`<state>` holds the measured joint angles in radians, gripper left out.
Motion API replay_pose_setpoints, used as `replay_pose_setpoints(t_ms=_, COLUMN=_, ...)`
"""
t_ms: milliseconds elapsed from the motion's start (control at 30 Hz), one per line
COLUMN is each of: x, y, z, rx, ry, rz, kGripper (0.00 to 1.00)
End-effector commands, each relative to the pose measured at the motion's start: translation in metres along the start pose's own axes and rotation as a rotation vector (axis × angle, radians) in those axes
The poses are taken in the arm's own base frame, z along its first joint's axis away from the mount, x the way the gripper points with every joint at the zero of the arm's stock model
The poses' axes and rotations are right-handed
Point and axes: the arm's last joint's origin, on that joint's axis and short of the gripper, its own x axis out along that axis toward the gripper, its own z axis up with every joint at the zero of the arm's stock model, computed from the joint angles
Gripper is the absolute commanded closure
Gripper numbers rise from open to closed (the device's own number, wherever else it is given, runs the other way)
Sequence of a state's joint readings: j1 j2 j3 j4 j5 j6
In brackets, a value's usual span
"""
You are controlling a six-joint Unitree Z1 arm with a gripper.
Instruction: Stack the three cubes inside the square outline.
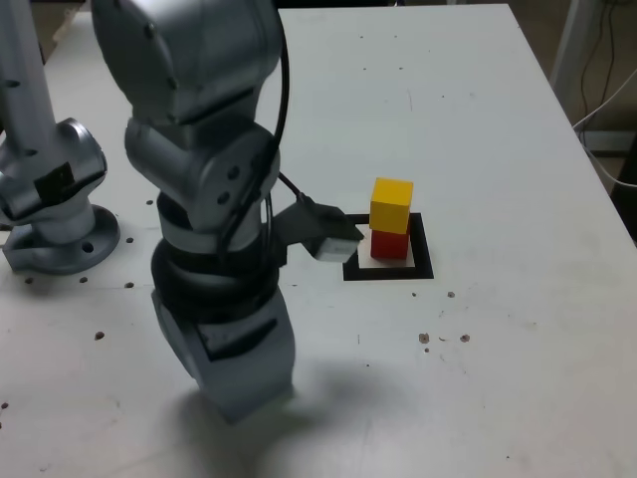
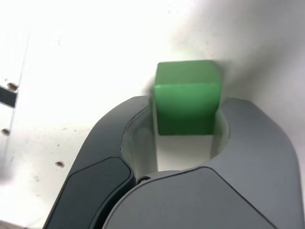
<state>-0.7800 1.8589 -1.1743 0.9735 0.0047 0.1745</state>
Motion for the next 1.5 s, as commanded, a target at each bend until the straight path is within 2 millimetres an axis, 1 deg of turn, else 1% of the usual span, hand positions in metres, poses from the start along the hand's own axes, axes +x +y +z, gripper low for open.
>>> replay_pose_setpoints(t_ms=0, x=-0.005, y=-0.001, z=-0.001, rx=0.008, ry=-0.001, rz=0.002, kGripper=0.87)
replay_pose_setpoints(t_ms=233, x=-0.006, y=0.001, z=-0.004, rx=0.013, ry=0.015, rz=0.041, kGripper=0.94)
replay_pose_setpoints(t_ms=400, x=-0.010, y=0.002, z=-0.006, rx=0.010, ry=0.015, rz=0.061, kGripper=0.94)
replay_pose_setpoints(t_ms=533, x=-0.025, y=0.005, z=-0.014, rx=-0.020, ry=0.033, rz=0.080, kGripper=0.94)
replay_pose_setpoints(t_ms=633, x=-0.043, y=0.013, z=-0.023, rx=-0.067, ry=0.063, rz=0.077, kGripper=0.93)
replay_pose_setpoints(t_ms=733, x=-0.066, y=0.027, z=-0.035, rx=-0.141, ry=0.084, rz=0.066, kGripper=0.93)
replay_pose_setpoints(t_ms=800, x=-0.082, y=0.042, z=-0.043, rx=-0.228, ry=0.089, rz=0.059, kGripper=0.93)
replay_pose_setpoints(t_ms=900, x=-0.094, y=0.066, z=-0.051, rx=-0.368, ry=0.078, rz=0.054, kGripper=0.94)
replay_pose_setpoints(t_ms=1033, x=-0.106, y=0.095, z=-0.060, rx=-0.564, ry=0.040, rz=0.055, kGripper=0.94)
replay_pose_setpoints(t_ms=1133, x=-0.112, y=0.109, z=-0.063, rx=-0.665, ry=0.021, rz=0.056, kGripper=0.94)
replay_pose_setpoints(t_ms=1300, x=-0.123, y=0.130, z=-0.062, rx=-0.745, ry=-0.020, rz=0.072, kGripper=0.94)
replay_pose_setpoints(t_ms=1367, x=-0.123, y=0.137, z=-0.061, rx=-0.765, ry=-0.023, rz=0.079, kGripper=0.94)
replay_pose_setpoints(t_ms=1467, x=-0.119, y=0.146, z=-0.059, rx=-0.783, ry=-0.016, rz=0.080, kGripper=0.94)
